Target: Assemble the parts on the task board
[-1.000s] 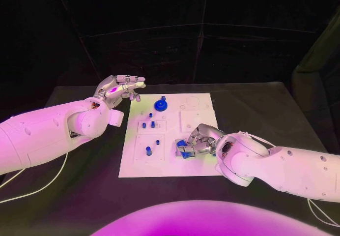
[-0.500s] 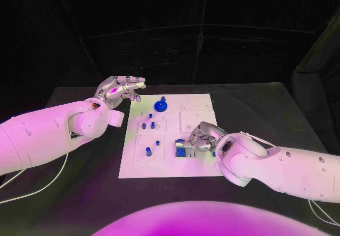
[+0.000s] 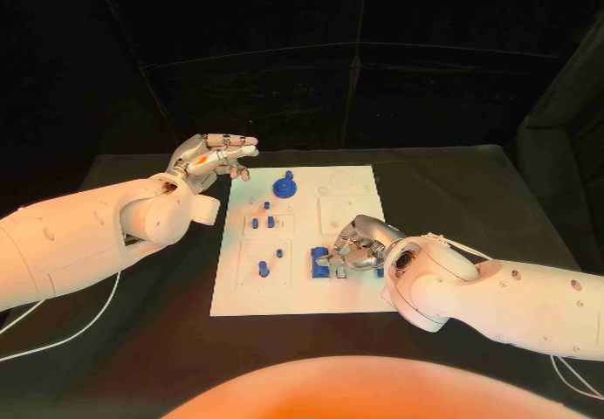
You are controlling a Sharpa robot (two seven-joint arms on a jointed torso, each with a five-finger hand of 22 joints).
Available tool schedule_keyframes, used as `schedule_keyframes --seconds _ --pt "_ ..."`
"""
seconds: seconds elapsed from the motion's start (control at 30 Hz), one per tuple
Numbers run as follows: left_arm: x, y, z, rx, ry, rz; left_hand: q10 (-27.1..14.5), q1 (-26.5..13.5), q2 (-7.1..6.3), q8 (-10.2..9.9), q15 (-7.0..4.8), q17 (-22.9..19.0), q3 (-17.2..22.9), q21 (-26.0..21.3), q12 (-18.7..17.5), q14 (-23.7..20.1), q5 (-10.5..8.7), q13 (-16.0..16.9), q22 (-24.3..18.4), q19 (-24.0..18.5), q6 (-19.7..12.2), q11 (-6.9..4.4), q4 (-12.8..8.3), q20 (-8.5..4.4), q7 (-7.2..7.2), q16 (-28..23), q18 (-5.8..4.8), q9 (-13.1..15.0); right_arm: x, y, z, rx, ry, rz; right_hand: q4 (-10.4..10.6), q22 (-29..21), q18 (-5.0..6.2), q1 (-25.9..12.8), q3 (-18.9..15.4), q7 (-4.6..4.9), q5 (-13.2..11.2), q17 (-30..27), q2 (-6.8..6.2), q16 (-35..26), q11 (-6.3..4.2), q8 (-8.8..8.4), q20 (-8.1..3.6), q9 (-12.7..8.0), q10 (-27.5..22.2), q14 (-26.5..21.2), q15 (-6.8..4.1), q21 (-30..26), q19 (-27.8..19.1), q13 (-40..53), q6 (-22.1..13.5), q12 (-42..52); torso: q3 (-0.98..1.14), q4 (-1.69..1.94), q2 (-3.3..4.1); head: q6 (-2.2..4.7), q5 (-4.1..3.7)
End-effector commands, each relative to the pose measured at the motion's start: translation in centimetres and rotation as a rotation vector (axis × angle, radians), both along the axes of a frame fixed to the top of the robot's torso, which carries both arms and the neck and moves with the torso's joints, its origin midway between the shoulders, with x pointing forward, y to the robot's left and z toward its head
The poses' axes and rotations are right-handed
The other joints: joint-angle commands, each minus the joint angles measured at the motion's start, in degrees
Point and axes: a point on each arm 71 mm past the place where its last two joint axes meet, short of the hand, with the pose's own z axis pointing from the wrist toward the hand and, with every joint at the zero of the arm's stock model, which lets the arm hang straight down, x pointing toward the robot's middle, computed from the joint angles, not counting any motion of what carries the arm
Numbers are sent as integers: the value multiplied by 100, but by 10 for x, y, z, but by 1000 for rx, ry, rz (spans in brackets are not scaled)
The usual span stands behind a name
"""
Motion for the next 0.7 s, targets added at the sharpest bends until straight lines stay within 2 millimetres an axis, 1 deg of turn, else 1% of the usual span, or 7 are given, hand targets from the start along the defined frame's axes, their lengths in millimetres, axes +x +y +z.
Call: schedule_keyframes --seconds 0.03,0.13,0.27,0.4,0.6,0.67,0.7 --pt "0 -2 1 -10 -2 -12 -38 4 65 14 -8 -6 -23 -7 39 -34 33 -5 -6 -25 -9 -8 5 21 18 -36 74 -7 -1 2 3 -13 -28 47 -228 22 -100 360 76 -3 -63 295 66 -37 -26 25 -31 19 2 385 -44 -19 56 8 -22 -39 -2 2 -1 -1 -11" --pt "0 -2 1 -10 -2 -12 -38 4 65 14 -8 -6 -23 -7 39 -34 33 -5 -6 -25 -9 -8 5 21 18 -36 74 -7 0 -1 3 -16 -40 40 -301 18 -99 461 103 6 -134 290 118 -42 -21 9 -31 22 -1 384 -42 -23 54 8 -39 -52 -3 4 0 -1 -16" --pt "0 -1 1 -10 -2 -12 -38 4 65 14 -8 -6 -23 -7 39 -34 33 -5 -6 -25 -9 -8 5 21 18 -36 74 -7 0 -11 5 -6 -52 26 -289 23 -103 407 64 94 -28 297 145 -41 45 -139 -7 -30 -2 385 2 -22 54 18 -255 -55 -2 3 -3 3 -38" --pt "0 0 1 -9 -2 -9 -38 4 65 14 -8 -6 -23 -7 39 -34 33 -5 -6 -25 -9 -8 5 21 18 -36 74 -7 -3 -27 8 -7 -57 10 -163 37 -103 206 -51 139 602 314 200 -35 91 -255 49 -63 2 389 52 -16 57 43 -296 -52 -1 -11 -3 16 -77" --pt "-1 0 1 -9 -2 -9 -38 4 65 14 -8 -6 -23 -7 39 -34 33 -5 -6 -25 -9 -8 5 21 18 -36 74 -7 -5 -56 11 -46 -57 -21 -128 42 -103 171 -142 178 825 342 206 -25 122 -399 70 -113 -29 394 74 -15 56 14 -373 -120 -8 -28 -8 35 -137" --pt "-1 0 1 -10 -2 -10 -38 4 65 14 -8 -6 -23 -7 39 -34 33 -5 -6 -25 -9 -8 5 21 18 -36 74 -7 -5 -66 11 -68 -61 -27 -131 65 -108 193 -182 257 932 406 202 8 184 -580 93 -185 -68 408 118 -4 61 -14 -610 -177 0 -36 -3 51 -154" --pt "-1 0 0 -10 -1 -10 -38 4 65 14 -8 -6 -23 -7 39 -34 33 -5 -6 -25 -9 -8 5 21 18 -36 74 -7 -5 -70 12 -79 -63 -29 -132 66 -109 200 -196 272 945 411 205 11 199 -610 106 -196 -76 409 132 -3 61 -18 -637 -189 2 -40 0 50 -160"
